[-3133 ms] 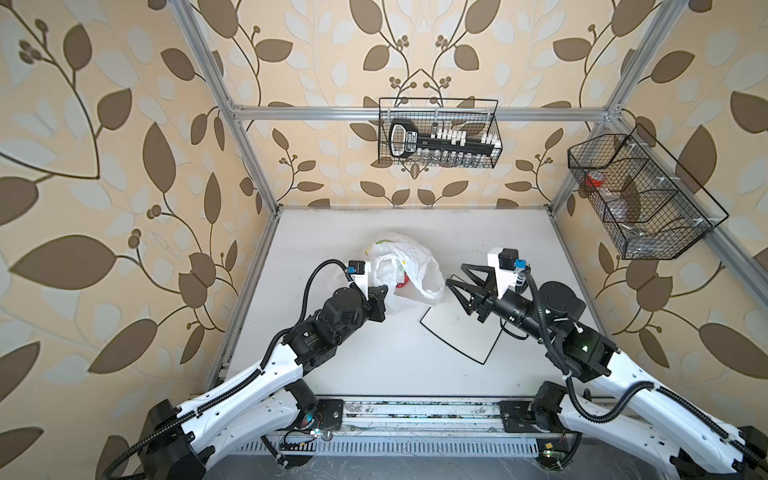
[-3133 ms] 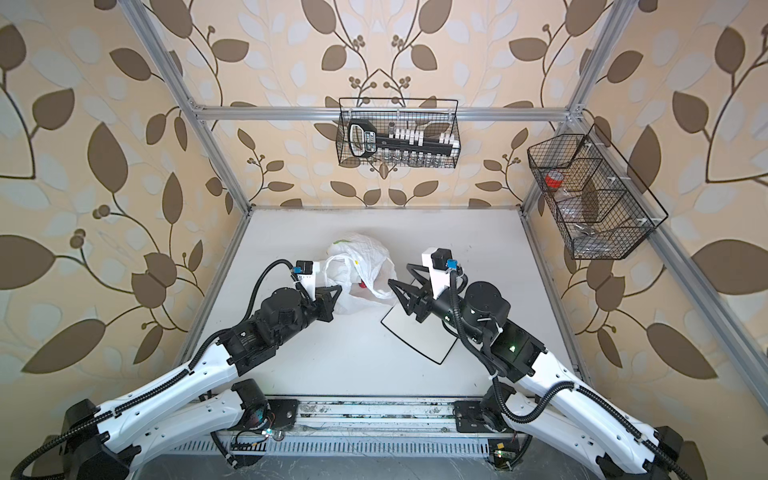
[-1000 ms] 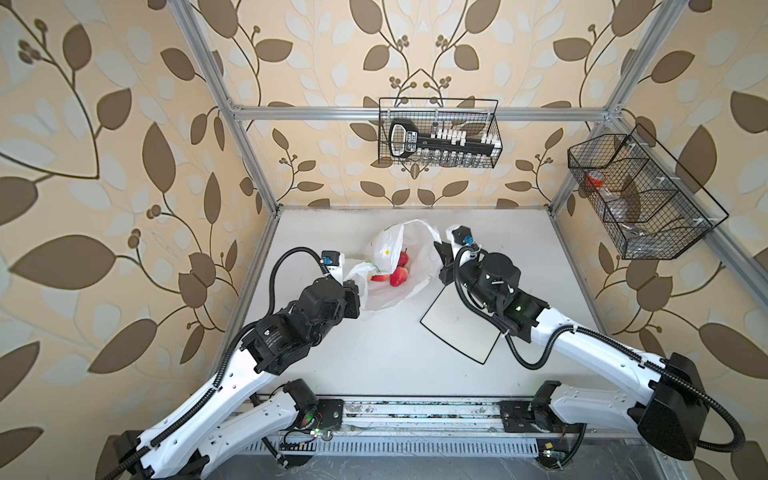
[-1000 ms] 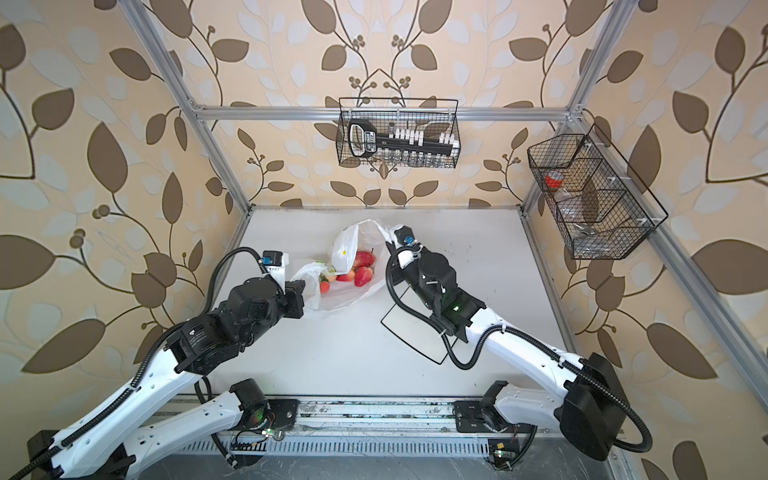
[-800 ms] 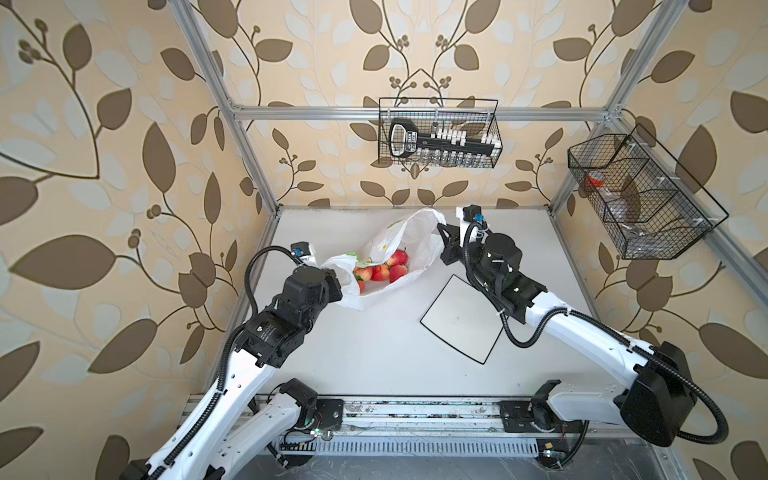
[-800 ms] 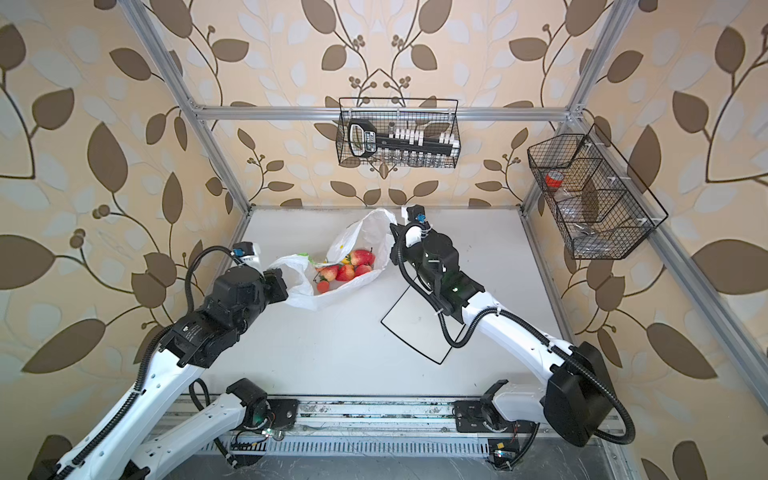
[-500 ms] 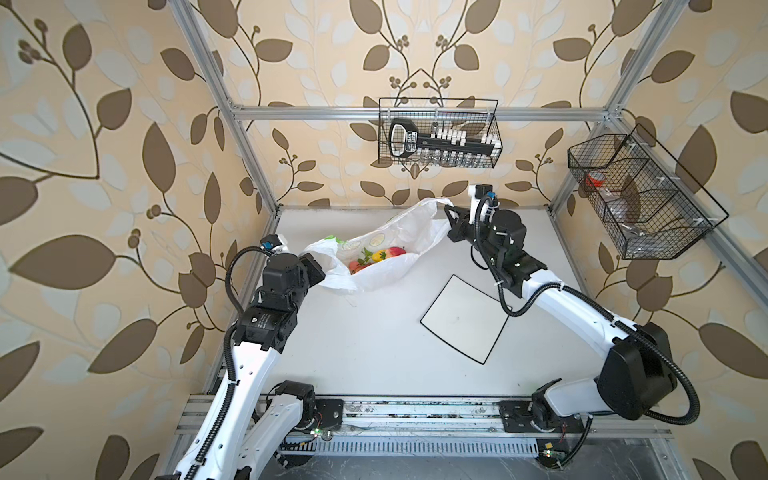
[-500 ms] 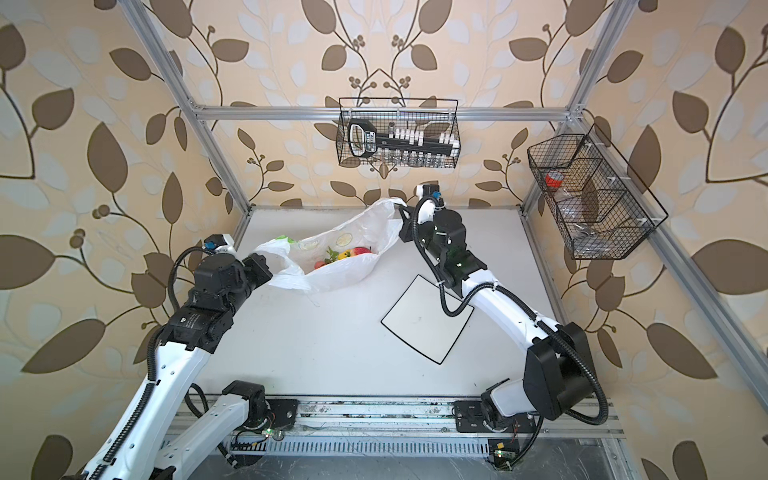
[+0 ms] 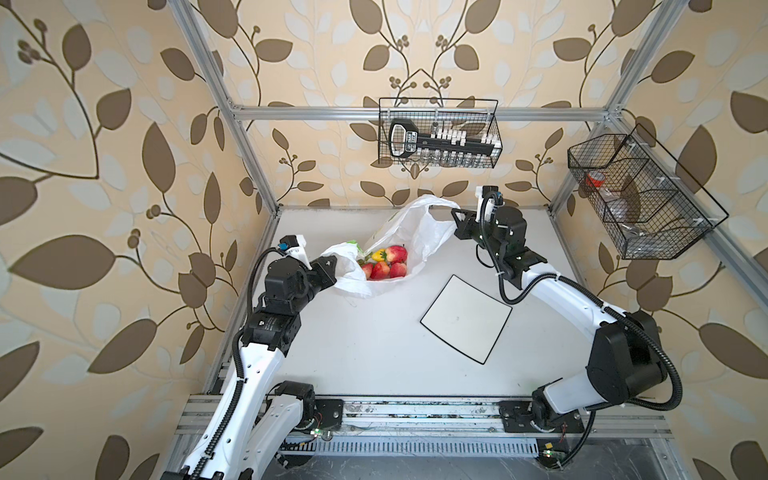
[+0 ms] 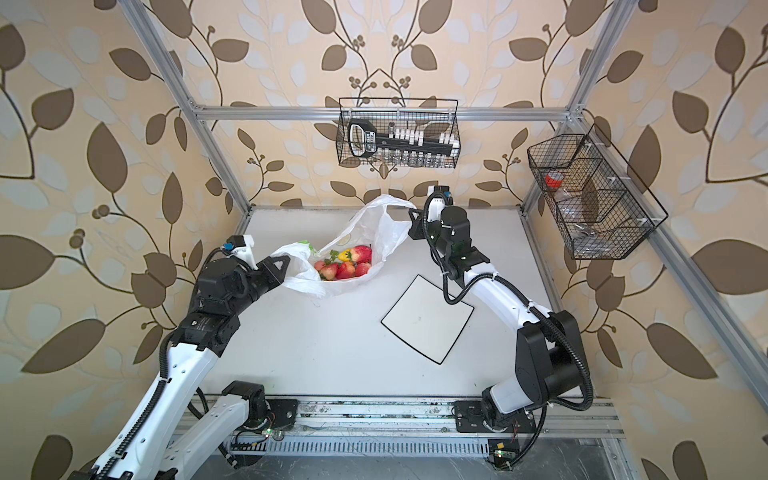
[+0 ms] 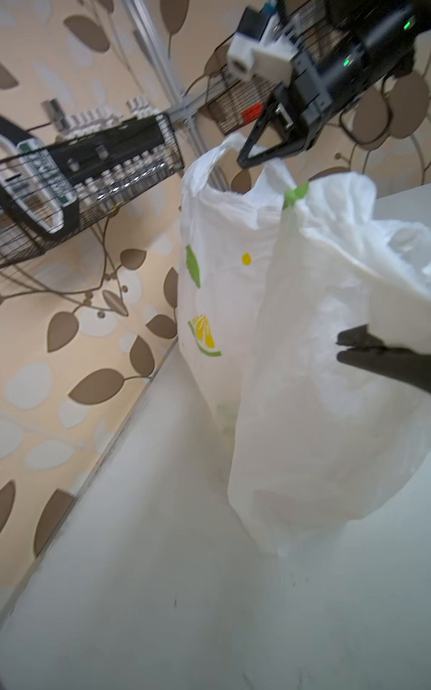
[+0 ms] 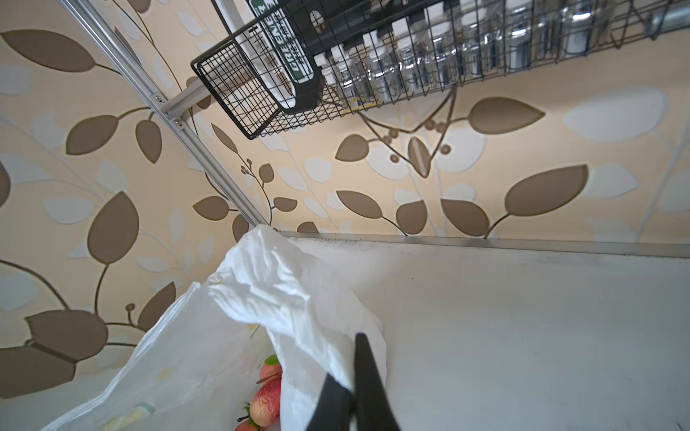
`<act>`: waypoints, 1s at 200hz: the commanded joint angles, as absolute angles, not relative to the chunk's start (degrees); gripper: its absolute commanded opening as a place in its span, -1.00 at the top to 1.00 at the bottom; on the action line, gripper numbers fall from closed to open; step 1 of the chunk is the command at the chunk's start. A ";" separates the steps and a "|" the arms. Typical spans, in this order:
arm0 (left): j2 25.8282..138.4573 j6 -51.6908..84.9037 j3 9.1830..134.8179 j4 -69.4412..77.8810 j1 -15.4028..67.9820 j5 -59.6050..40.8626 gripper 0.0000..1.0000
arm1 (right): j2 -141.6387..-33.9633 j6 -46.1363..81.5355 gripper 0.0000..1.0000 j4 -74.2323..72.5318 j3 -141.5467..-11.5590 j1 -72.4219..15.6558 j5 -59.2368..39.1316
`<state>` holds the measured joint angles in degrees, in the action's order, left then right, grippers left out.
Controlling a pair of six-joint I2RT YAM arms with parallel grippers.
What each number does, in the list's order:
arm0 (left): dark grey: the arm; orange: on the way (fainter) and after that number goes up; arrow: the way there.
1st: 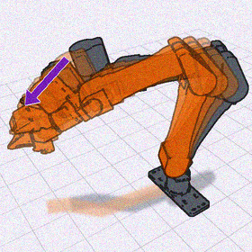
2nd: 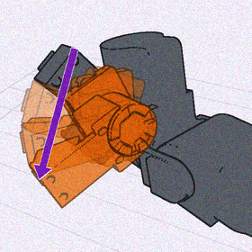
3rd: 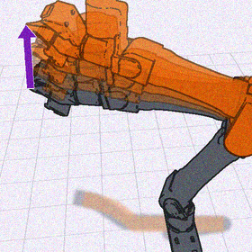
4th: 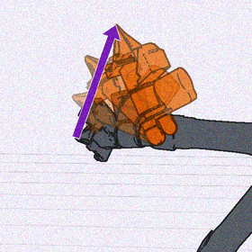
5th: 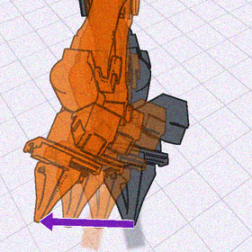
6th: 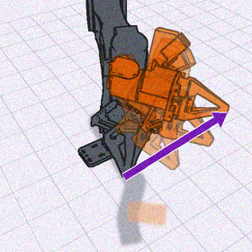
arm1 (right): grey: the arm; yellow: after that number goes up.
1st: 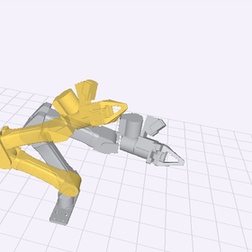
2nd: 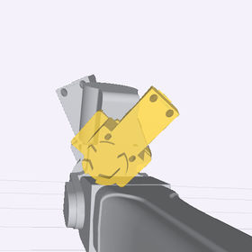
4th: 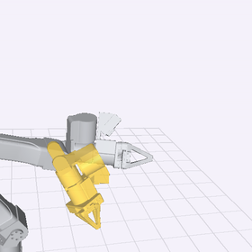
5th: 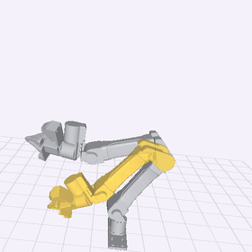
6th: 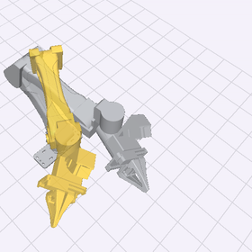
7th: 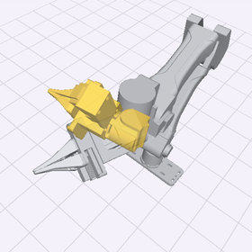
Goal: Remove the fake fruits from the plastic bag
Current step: 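Hold the bag edge with the left gripper while the right gripper releases and withdraws, then reach the open right gripper into the bag mouth toward the red fruits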
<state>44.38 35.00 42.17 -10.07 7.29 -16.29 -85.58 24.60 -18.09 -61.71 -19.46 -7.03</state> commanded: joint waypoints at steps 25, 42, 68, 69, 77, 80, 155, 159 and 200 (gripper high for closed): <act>43.68 35.38 38.85 1.13 8.22 -30.63 1.00 | -78.99 25.84 0.87 -18.07 -53.77 -19.36 -6.12; 43.84 35.65 38.76 1.80 8.43 -33.04 1.00 | -76.46 25.93 0.57 -16.98 -51.06 -19.33 -8.19; 43.62 35.30 38.25 0.08 8.70 -33.59 1.00 | -70.38 26.37 0.00 -14.34 -47.43 -19.24 -9.31; 43.61 35.27 38.20 0.04 8.70 -33.54 1.00 | -70.00 26.50 -0.02 -14.24 -47.27 -19.20 -9.23; 43.38 35.15 37.95 -0.32 8.70 -33.17 1.00 | -67.41 27.60 -0.17 -13.85 -45.74 -19.00 -8.74; 43.29 35.05 37.88 -0.49 8.70 -32.90 1.00 | -66.20 28.01 -0.21 -13.88 -45.18 -18.78 -8.68; 44.51 33.16 37.72 -3.03 8.79 -30.82 1.00 | -39.00 32.28 -0.43 -4.42 -30.51 -16.44 -8.71; 44.56 33.01 37.79 -3.01 8.79 -30.82 1.00 | -37.74 32.91 -0.42 -4.28 -29.19 -16.48 -8.55; 44.09 32.78 37.79 -3.83 8.79 -31.39 1.00 | -28.22 38.71 -0.02 -0.23 -24.33 -16.46 -9.20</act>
